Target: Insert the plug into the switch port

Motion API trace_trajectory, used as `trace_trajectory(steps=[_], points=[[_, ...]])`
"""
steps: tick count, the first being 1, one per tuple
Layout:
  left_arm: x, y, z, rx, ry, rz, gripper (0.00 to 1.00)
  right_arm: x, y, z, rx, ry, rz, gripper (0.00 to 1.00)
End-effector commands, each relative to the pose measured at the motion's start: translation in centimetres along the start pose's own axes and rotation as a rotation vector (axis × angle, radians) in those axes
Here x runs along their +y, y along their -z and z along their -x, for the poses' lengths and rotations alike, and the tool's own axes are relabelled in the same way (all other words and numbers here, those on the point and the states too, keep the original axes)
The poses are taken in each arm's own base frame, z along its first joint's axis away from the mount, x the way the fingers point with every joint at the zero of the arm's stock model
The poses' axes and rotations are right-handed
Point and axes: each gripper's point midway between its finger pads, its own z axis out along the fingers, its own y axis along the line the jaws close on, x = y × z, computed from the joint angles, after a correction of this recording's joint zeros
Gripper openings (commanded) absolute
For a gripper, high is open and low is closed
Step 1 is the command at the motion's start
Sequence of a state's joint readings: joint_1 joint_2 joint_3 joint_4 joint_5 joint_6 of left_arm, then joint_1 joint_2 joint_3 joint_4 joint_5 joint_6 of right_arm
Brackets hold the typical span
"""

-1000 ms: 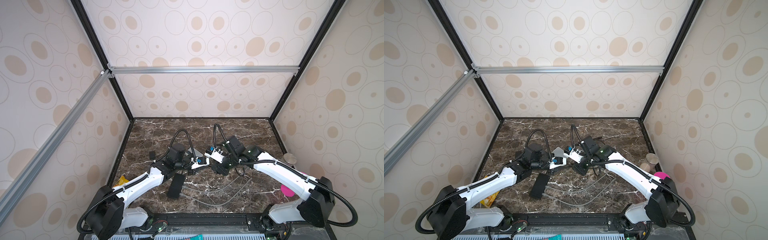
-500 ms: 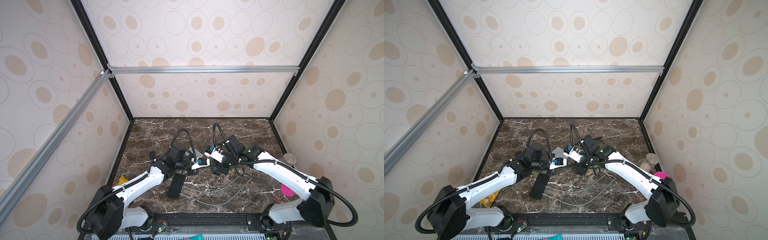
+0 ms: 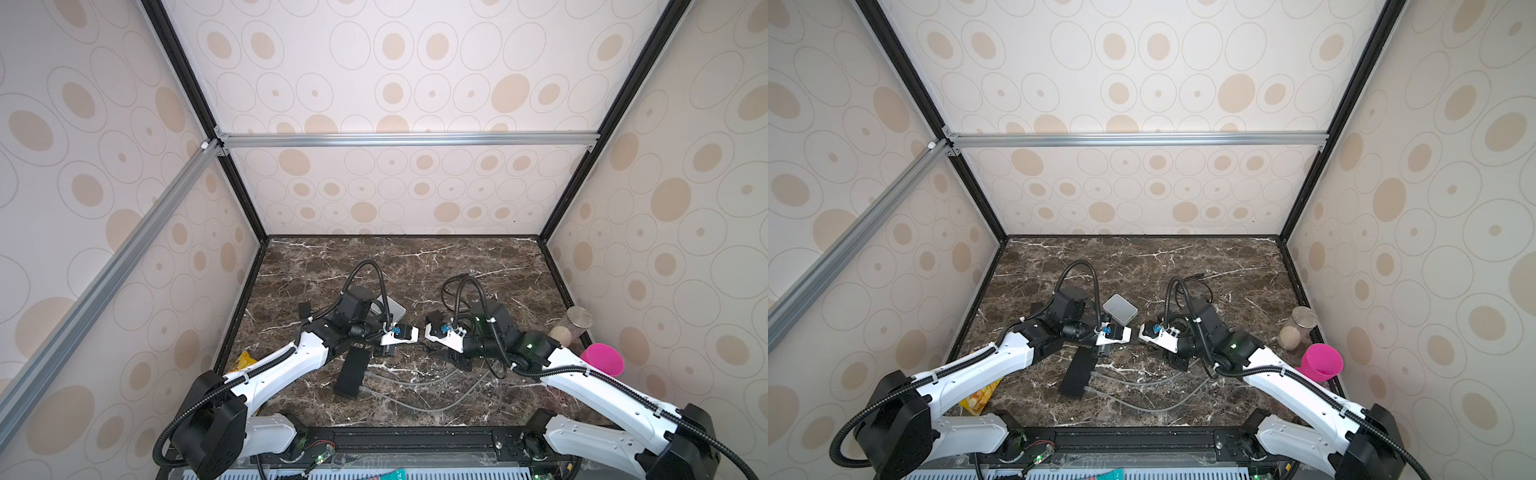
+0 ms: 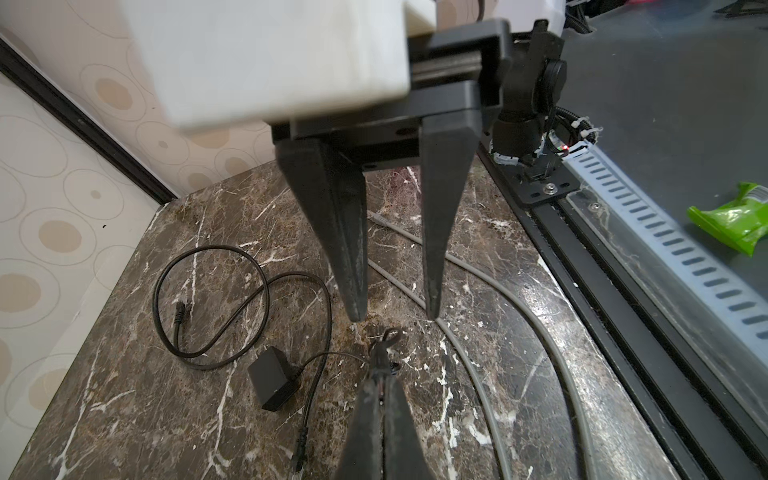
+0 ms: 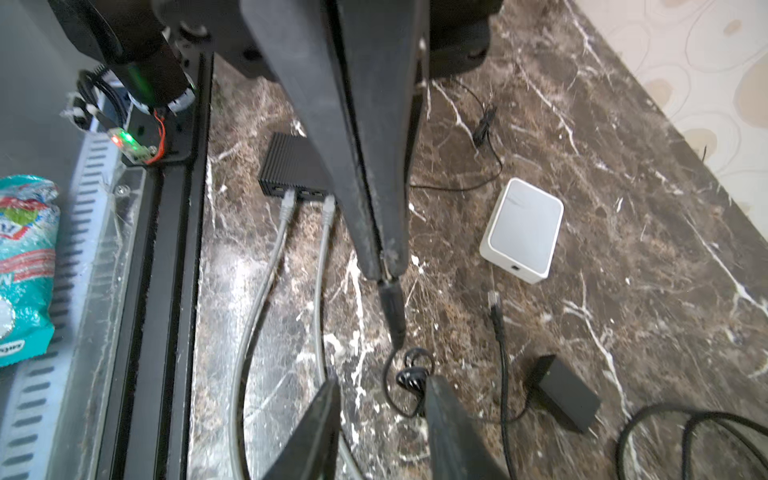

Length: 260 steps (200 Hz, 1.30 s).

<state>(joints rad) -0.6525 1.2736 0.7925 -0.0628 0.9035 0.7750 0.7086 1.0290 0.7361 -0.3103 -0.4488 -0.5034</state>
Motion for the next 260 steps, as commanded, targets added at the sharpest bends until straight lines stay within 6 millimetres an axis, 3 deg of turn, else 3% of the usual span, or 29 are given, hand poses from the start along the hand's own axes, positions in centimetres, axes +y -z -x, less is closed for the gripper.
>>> trace_trajectory(steps=[1, 61, 135, 260], points=[[0.2, 0.6, 2.3, -0.049, -0.07, -0.016, 0.0, -0.2, 0.2, 3.1, -0.153, 0.051, 0.011, 0.33], [0.0, 0.6, 2.4, -0.052, -0.074, -0.024, 0.0, -0.6, -0.4, 3.3, -0.139, 0.022, 0.018, 0.24], [0.0, 0.6, 2.4, -0.049, -0.075, -0.023, 0.0, 0.3, -1.2, 1.8, -0.099, -0.011, 0.071, 0.24], [-0.1, 0.7, 2.3, -0.044, -0.077, -0.024, 0.0, -0.1, -1.6, 0.4, -0.08, -0.026, 0.027, 0.19]])
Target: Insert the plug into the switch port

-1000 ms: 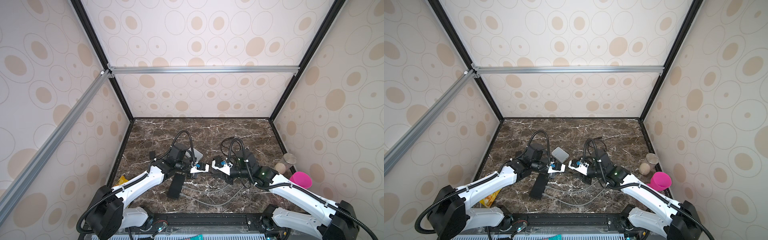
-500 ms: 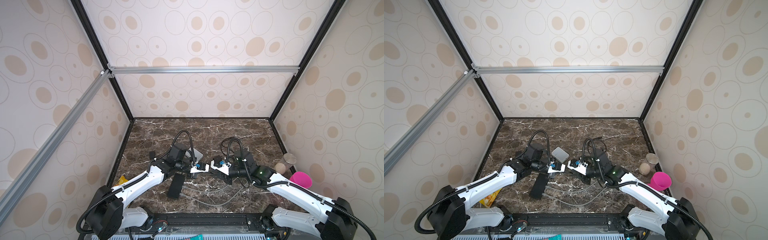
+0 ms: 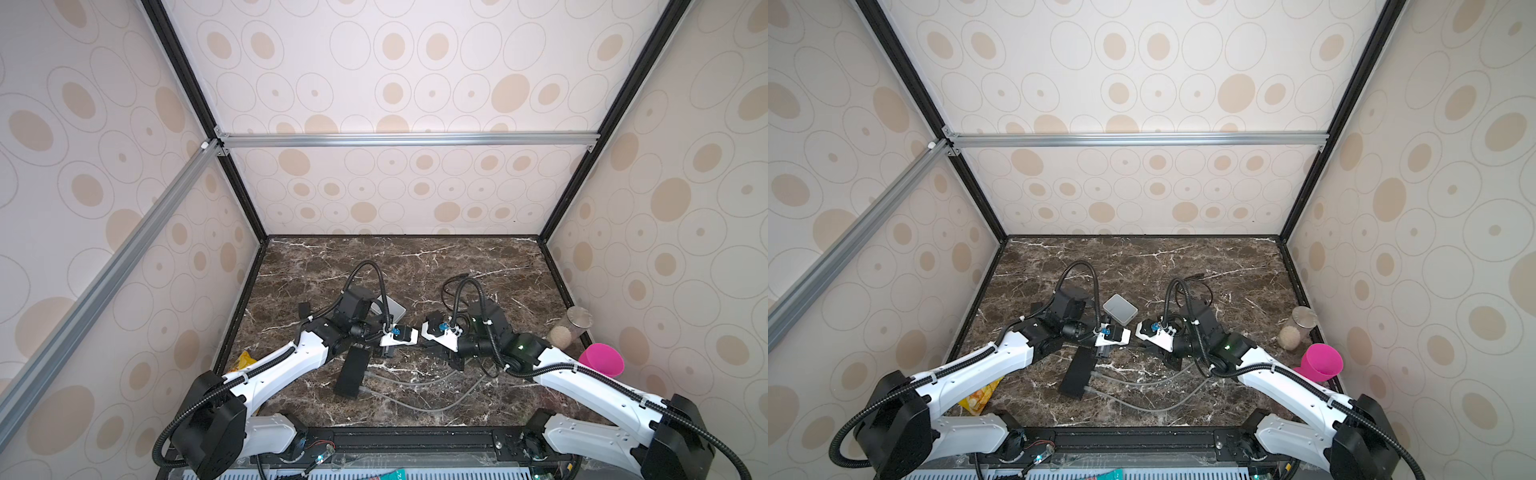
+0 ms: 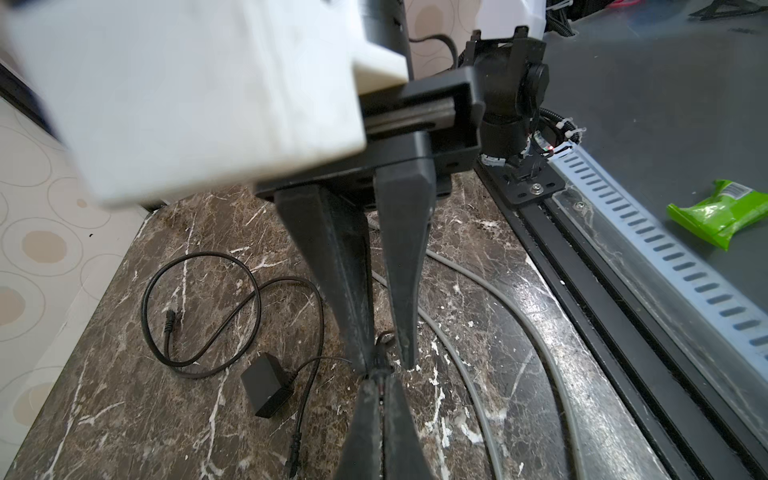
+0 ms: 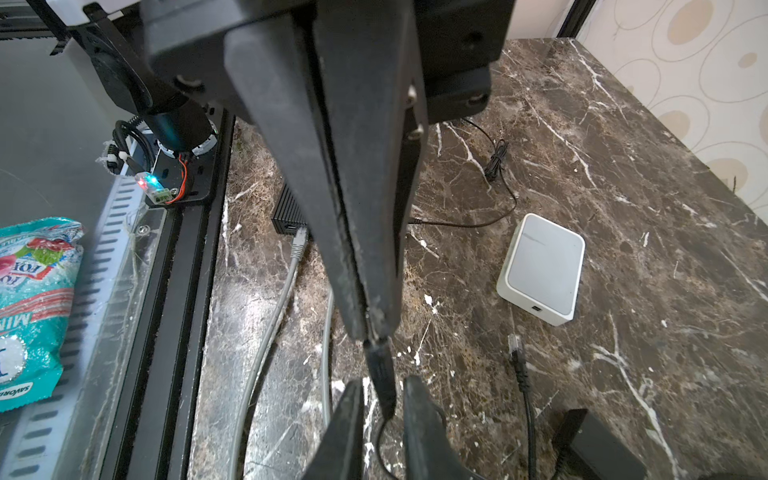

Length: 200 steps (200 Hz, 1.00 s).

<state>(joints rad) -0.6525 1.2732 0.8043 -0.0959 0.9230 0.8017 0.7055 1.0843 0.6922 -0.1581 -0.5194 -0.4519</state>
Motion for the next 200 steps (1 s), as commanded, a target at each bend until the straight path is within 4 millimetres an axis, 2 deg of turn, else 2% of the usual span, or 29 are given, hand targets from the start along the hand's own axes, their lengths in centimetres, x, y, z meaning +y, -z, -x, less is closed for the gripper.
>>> trace_trajectory(steps=[1, 46, 70, 94, 119, 150, 177, 180, 187, 195, 200], points=[[0.3, 0.6, 2.0, -0.037, -0.066, 0.0, 0.0, -0.1, 0.0, -0.2, -0.006, 0.003, -0.011, 0.19], [0.3, 0.6, 2.0, -0.037, -0.065, -0.001, 0.0, -0.2, 0.1, 0.2, -0.021, 0.006, -0.016, 0.12], [0.5, 0.6, 1.9, -0.028, -0.062, 0.006, 0.0, -0.2, 0.2, 0.3, -0.026, 0.008, -0.015, 0.0], [1.4, 0.5, 1.3, 0.004, -0.036, 0.051, 0.0, 0.0, 0.3, 0.3, -0.029, 0.014, -0.014, 0.0], [3.6, 0.1, -0.7, 0.106, 0.04, 0.124, 0.0, 0.7, 0.5, 0.3, -0.046, 0.02, 0.012, 0.0], [4.2, -0.7, -2.5, 0.167, 0.104, 0.11, 0.0, 1.5, 0.7, 0.4, -0.047, 0.018, 0.061, 0.0], [4.5, -0.5, -2.5, 0.162, 0.108, 0.134, 0.0, 1.8, 0.6, 0.3, -0.026, 0.006, 0.089, 0.0], [4.6, -0.5, -2.3, 0.159, 0.107, 0.14, 0.03, 1.8, 0.6, 0.3, -0.022, 0.001, 0.086, 0.0], [4.9, -0.3, -2.3, 0.158, 0.118, 0.164, 0.26, 1.5, 0.5, 0.1, -0.011, -0.013, 0.074, 0.0], [5.9, 0.1, -2.3, 0.154, 0.148, 0.227, 0.55, 1.0, 0.4, 0.0, 0.003, -0.032, 0.05, 0.0], [6.6, 0.6, -2.2, 0.15, 0.161, 0.277, 0.77, 0.7, 0.3, -0.2, 0.015, -0.049, 0.033, 0.0]])
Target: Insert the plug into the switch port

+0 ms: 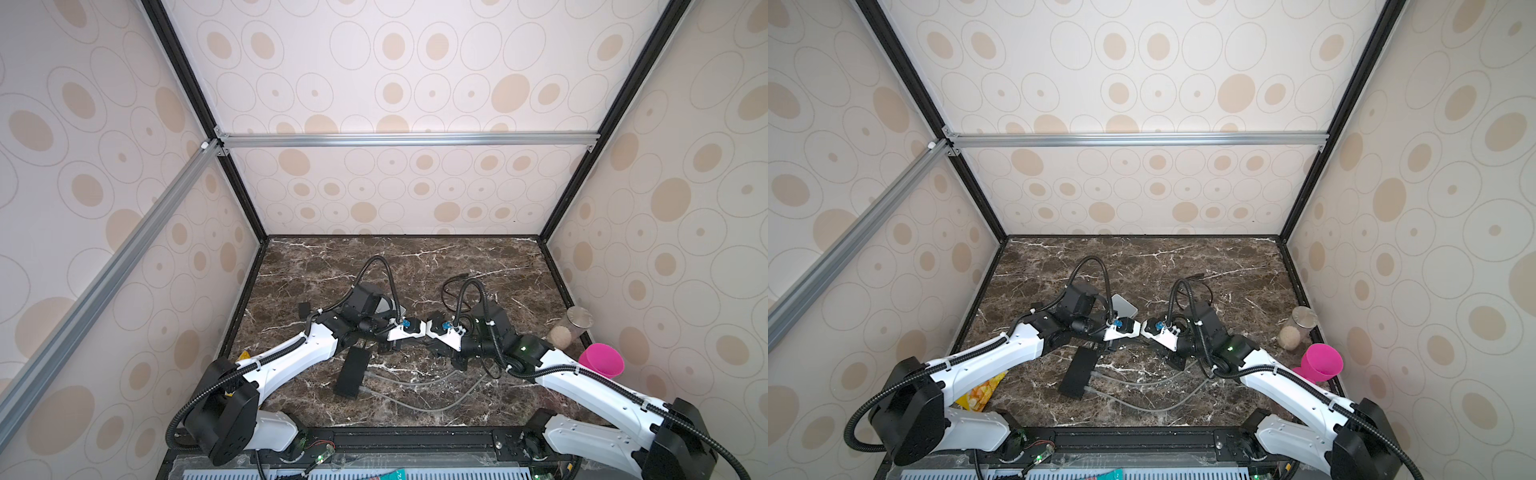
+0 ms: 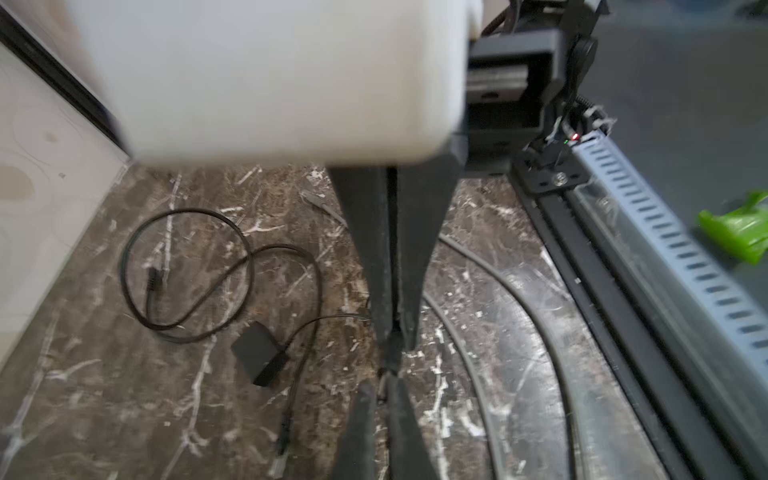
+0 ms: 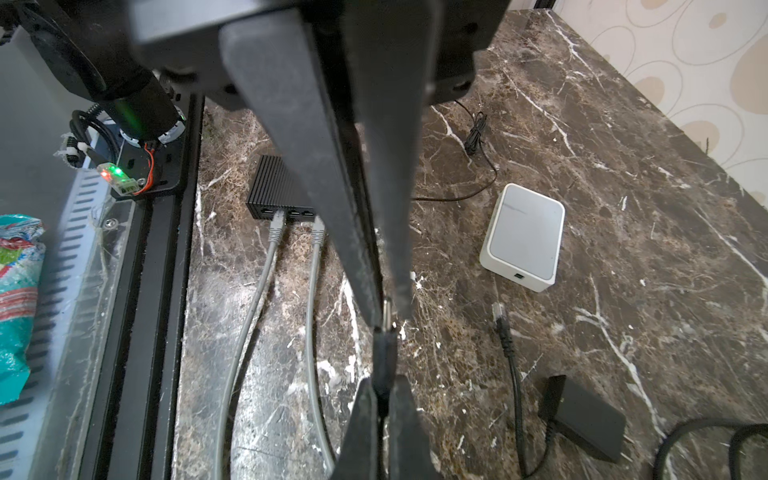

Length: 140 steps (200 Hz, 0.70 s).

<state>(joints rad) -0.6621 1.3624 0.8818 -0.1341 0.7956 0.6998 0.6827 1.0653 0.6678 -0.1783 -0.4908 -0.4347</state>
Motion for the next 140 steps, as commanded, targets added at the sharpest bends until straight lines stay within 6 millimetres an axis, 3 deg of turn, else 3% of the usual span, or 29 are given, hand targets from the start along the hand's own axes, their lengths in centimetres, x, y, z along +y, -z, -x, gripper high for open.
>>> trace_trajectory(steps=[1, 3, 6, 20, 39, 61, 68, 77, 98, 112, 126, 140], points=[[4.5, 1.5, 0.1, 0.022, 0.045, 0.229, 0.87, 1.2, 0.0, 1.1, -0.014, -0.01, 0.065, 0.0], [4.8, 1.6, 0.1, 0.02, 0.055, 0.249, 0.96, 1.1, 0.0, 1.0, -0.009, -0.015, 0.059, 0.0], [5.2, 1.9, 0.3, 0.009, 0.063, 0.272, 0.98, 0.9, -0.1, 0.9, -0.001, -0.024, 0.049, 0.0], [7.0, 3.7, 0.6, -0.042, 0.109, 0.369, 0.98, -0.2, -0.3, 0.4, 0.039, -0.068, 0.003, 0.0], [11.0, 6.5, 0.4, -0.089, 0.256, 0.56, 0.98, -2.6, -0.6, -0.8, 0.116, -0.151, -0.116, 0.0], [16.7, 10.7, -3.5, -0.028, 0.535, 0.864, 0.98, -5.2, -1.0, -1.8, 0.195, -0.269, -0.22, 0.0], [17.8, 11.1, -5.2, 0.015, 0.613, 0.894, 0.98, -5.7, -1.4, -1.7, 0.215, -0.299, -0.225, 0.0], [18.7, 10.4, -7.5, 0.092, 0.693, 0.876, 0.98, -6.3, -2.2, -1.8, 0.249, -0.345, -0.226, 0.0], [19.5, 7.3, -13.8, 0.303, 0.868, 0.775, 0.71, -8.3, -4.1, -3.1, 0.374, -0.41, -0.261, 0.0], [19.3, 5.9, -17.6, 0.411, 0.985, 0.717, 0.62, -9.4, -5.6, -4.3, 0.449, -0.425, -0.269, 0.0], [18.7, 4.9, -20.5, 0.47, 1.065, 0.674, 0.62, -10.1, -7.2, -5.2, 0.493, -0.45, -0.262, 0.0], [18.3, 4.4, -22.0, 0.494, 1.107, 0.644, 0.62, -10.4, -8.7, -5.8, 0.515, -0.472, -0.241, 0.0]])
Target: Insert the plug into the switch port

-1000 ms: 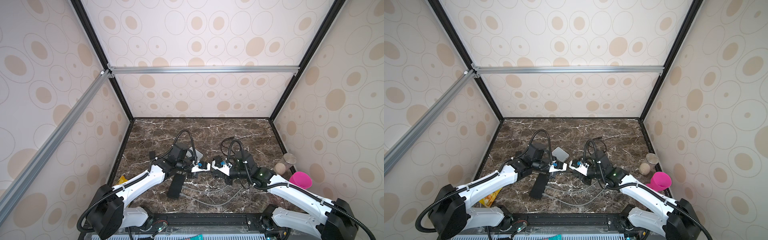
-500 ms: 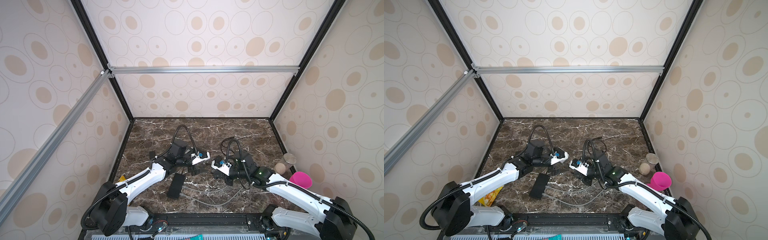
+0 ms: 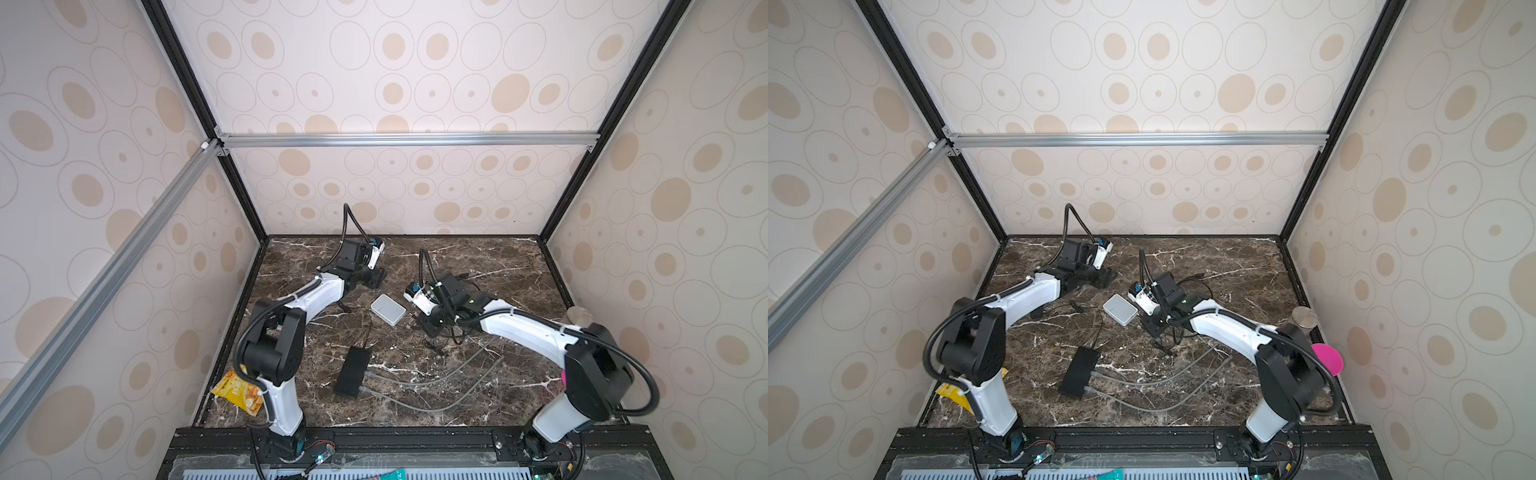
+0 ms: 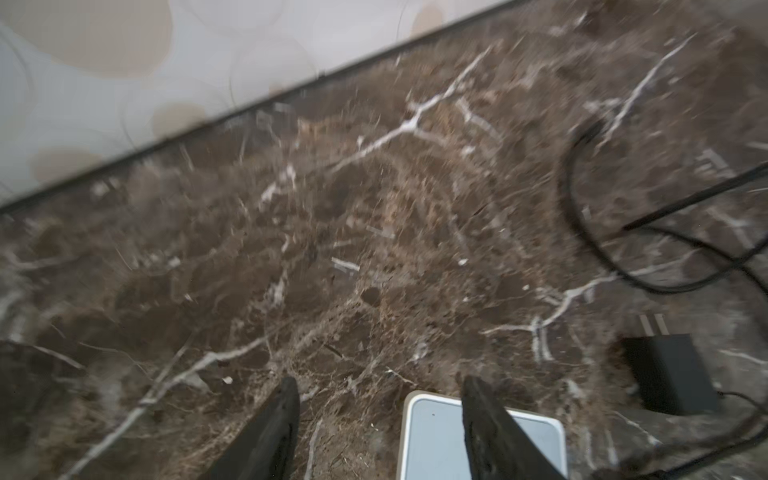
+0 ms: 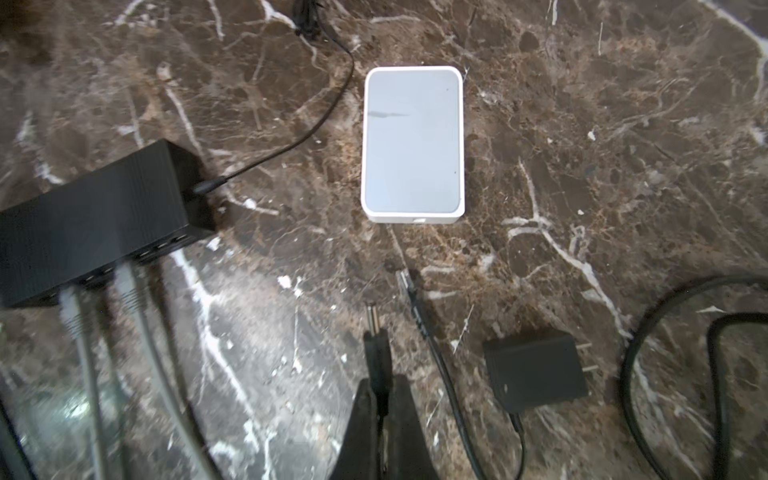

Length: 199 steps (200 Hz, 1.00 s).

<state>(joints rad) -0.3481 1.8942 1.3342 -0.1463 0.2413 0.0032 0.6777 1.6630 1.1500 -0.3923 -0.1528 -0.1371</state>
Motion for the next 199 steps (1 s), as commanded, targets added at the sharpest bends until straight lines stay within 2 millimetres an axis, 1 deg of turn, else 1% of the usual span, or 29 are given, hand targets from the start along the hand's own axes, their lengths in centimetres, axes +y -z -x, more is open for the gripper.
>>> trace_trajectory(steps=[1, 24, 44, 71, 125, 154, 169, 187, 199], points=[[0.7, -1.4, -6.2, 0.249, 0.122, -0.013, 0.62, -0.8, -2.2, -1.9, 0.123, -0.061, -0.017, 0.0], [1.1, -2.3, -7.4, 0.289, 0.147, -0.022, 0.62, -0.9, -4.1, -1.9, 0.149, -0.083, -0.004, 0.0], [1.2, -2.9, -8.3, 0.329, 0.167, -0.041, 0.58, -0.7, -5.4, -2.1, 0.182, -0.089, 0.026, 0.0], [1.1, -3.1, -8.5, 0.337, 0.176, -0.06, 0.55, -0.9, -6.6, -2.2, 0.199, -0.089, 0.026, 0.0], [1.0, -3.0, -8.4, 0.333, 0.174, -0.065, 0.54, -1.2, -7.3, -0.7, 0.184, -0.092, 0.025, 0.0], [1.1, -3.0, -8.6, 0.338, 0.174, -0.061, 0.55, -1.9, -6.9, 0.2, 0.157, -0.089, -0.015, 0.0], [1.1, -3.0, -8.5, 0.336, 0.173, -0.061, 0.54, -2.8, -7.0, 0.1, 0.161, -0.094, -0.058, 0.0], [1.1, -3.0, -8.6, 0.34, 0.175, -0.062, 0.55, -3.6, -7.5, -0.7, 0.201, -0.099, -0.093, 0.0], [1.1, -3.0, -8.6, 0.342, 0.176, -0.061, 0.55, -3.7, -7.9, -1.3, 0.23, -0.098, -0.101, 0.0]])
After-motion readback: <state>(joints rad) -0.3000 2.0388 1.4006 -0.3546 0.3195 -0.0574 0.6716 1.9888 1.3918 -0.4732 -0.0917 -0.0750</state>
